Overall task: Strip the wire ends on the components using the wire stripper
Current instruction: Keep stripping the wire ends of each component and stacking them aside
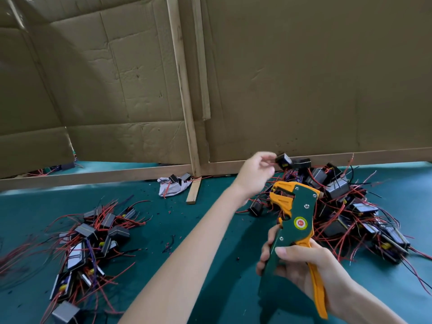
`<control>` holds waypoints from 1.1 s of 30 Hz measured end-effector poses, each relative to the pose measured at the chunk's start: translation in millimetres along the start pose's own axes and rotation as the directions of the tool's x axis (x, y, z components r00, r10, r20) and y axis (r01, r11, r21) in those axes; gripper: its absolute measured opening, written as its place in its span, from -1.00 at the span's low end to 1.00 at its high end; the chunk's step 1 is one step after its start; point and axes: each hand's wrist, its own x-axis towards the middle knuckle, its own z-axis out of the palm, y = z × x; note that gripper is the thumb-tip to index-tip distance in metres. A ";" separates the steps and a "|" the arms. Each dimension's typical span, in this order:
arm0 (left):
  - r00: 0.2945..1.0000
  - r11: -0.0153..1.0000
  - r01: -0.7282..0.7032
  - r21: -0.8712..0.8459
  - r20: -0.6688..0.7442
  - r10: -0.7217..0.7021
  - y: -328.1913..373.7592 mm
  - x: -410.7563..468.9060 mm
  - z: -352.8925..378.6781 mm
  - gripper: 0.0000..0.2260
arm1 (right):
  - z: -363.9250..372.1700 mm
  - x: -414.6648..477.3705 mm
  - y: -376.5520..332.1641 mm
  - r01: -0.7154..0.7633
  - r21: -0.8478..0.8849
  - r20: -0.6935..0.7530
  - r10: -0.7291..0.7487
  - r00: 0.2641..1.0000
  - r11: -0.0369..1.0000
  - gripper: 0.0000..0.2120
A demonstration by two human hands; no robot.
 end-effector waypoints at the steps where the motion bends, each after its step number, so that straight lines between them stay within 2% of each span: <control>1: 0.998 0.996 0.016 0.087 0.062 -0.021 -4.4 -3.5 0.3 -0.66 | -0.8 0.7 0.1 -0.005 0.003 -0.017 0.005 1.000 1.000 -0.68; 3: 0.995 0.981 0.009 0.193 0.099 -0.028 -12.4 -13.5 -6.8 -0.57 | -1.9 1.3 0.5 -0.019 0.010 -0.030 0.019 0.999 1.000 -0.69; 6: 0.993 0.979 0.058 0.195 0.089 -0.077 -21.6 -31.9 -31.9 -0.48 | -2.2 0.0 0.2 -0.014 0.021 -0.033 0.015 0.999 1.000 -0.70; 8: 0.988 0.949 0.127 0.289 0.048 -0.147 -28.8 -40.3 -61.5 -0.50 | -1.6 -1.2 -0.7 -0.004 0.029 -0.024 0.005 1.000 1.000 -0.71; 9: 0.980 0.902 0.178 0.393 0.008 -0.197 -34.6 -44.0 -81.0 -0.55 | -0.6 -1.6 -0.9 -0.001 0.029 -0.021 0.001 1.000 1.000 -0.72; 10: 0.966 0.810 0.241 0.535 -0.047 -0.256 -41.2 -48.5 -102.1 -0.61 | 0.1 -2.1 -1.0 0.003 0.029 -0.025 -0.002 1.000 1.000 -0.74; 12: 0.893 0.497 0.406 0.767 -0.218 -0.393 -56.5 -60.5 -142.7 -0.62 | 1.2 -2.3 -0.5 0.004 0.022 -0.044 -0.003 0.999 1.000 -0.78; 14: 0.779 0.159 0.551 0.819 -0.436 -0.451 -70.7 -78.9 -172.7 -0.60 | 1.3 -2.3 0.5 -0.006 0.015 -0.059 0.007 0.998 1.000 -0.80; 15: 0.727 0.059 0.597 0.800 -0.509 -0.461 -76.6 -86.8 -183.4 -0.63 | 0.8 -2.0 1.2 -0.015 0.014 -0.062 0.016 0.998 1.000 -0.80; 16: 0.689 0.022 0.633 0.774 -0.550 -0.472 -82.6 -92.2 -193.0 -0.65 | 0.1 -1.7 1.3 -0.024 0.012 -0.065 0.024 0.998 1.000 -0.80; 19: 0.656 0.058 0.688 0.724 -0.585 -0.477 -97.7 -99.9 -213.0 -0.74 | -3.6 0.9 3.1 -0.045 -0.005 -0.076 0.045 0.996 0.999 -0.72; 22: 0.664 0.062 0.709 0.703 -0.635 -0.395 -105.2 -101.2 -220.2 -0.76 | -9.2 4.9 5.9 -0.068 -0.026 -0.102 0.065 0.993 0.997 -0.67; 27: 0.641 0.006 0.735 0.678 -0.692 -0.332 -111.4 -105.1 -220.5 -0.80 | -16.2 7.4 9.5 -0.105 -0.020 -0.107 0.103 0.989 0.994 -0.55; 30: 0.581 0.108 0.807 0.581 -0.745 -0.328 -108.7 -105.4 -224.7 -0.87 | -17.4 8.1 9.5 -0.112 -0.007 -0.110 0.111 0.988 0.994 -0.54; 33: 0.631 0.240 0.775 0.584 -0.733 -0.254 -105.1 -106.4 -229.9 -0.77 | -16.9 8.5 9.9 -0.119 -0.004 -0.113 0.118 0.987 0.993 -0.55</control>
